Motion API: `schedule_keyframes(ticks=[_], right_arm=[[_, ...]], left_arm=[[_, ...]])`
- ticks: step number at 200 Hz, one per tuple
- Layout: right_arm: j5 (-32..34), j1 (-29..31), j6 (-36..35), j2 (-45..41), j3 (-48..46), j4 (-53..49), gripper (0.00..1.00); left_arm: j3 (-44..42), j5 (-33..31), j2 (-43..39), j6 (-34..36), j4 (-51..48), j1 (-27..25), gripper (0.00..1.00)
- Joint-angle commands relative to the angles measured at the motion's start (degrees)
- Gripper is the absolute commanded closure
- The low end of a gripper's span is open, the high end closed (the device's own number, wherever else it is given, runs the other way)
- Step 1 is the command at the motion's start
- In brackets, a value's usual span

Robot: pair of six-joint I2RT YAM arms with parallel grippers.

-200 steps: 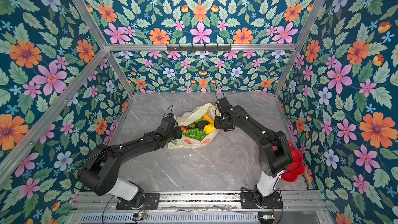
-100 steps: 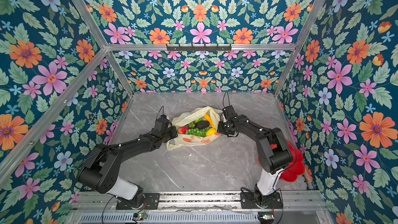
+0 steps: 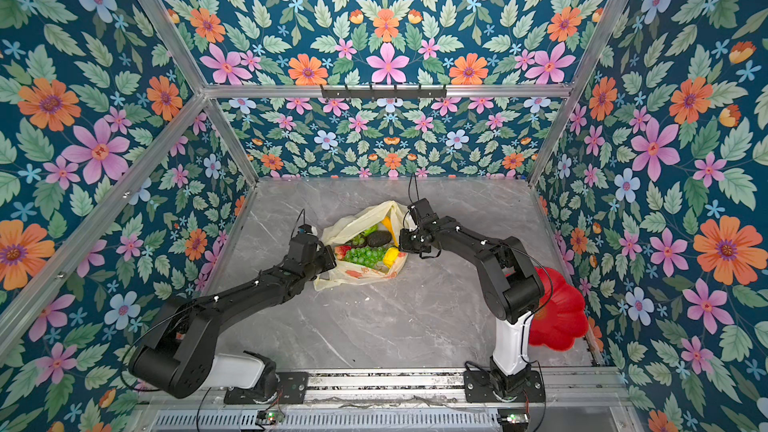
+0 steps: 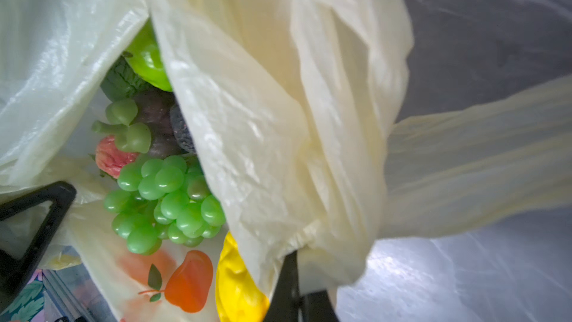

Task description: Take the fake fruits out of the plastic bag

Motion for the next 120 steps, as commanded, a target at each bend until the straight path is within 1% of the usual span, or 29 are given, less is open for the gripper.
schedule_keyframes(ticks=[1, 19, 30, 38, 54, 57, 76, 97, 120], right_arm=[[-1.09, 0.92, -0.82, -0.06, 0.12, 0.36, 1.00], [0.80, 1.16, -0.95, -0.70, -0.33, -1.18, 1.00], [4.22, 1.15, -0.82, -1.61, -0.74, -3.02, 1.00], [6.07, 1.17, -0.99, -2.51, -1.25, -3.91, 1.00], [7.51, 1.17, -0.65, -3.96, -2.85, -4.17, 1.00], [7.56, 1.17, -0.60, -4.23, -3.18, -4.11, 0.99], [7.62, 1.16, 1.04, -5.04, -3.56, -5.31, 0.88], [6.57, 1.57, 3.58, -6.54, -2.87, -7.04, 0.67], [10.89, 1.75, 4.91, -9.87, -1.61, -13.52, 0.48]], left_arm=[[-1.41, -0.90, -1.59, 1.30, 2.00, 0.10, 1.00], [-2.39, 0.88, -1.13, 3.99, 2.79, 0.01, 1.00], [-2.16, 0.98, -0.05, 5.60, 1.77, -0.03, 1.00], [-2.66, 0.86, 0.03, 6.02, 1.88, 0.01, 1.00], [-4.32, 1.20, -0.98, 6.41, 4.25, 0.01, 1.00], [-4.54, 1.30, -1.14, 6.45, 4.80, 0.01, 0.98], [-4.34, 2.32, -1.13, 7.37, 6.38, 0.01, 0.97], [-3.35, 2.50, -0.48, 8.79, 6.57, 0.06, 0.99], [-2.98, 2.89, -0.83, 10.36, 6.97, 0.01, 1.00]])
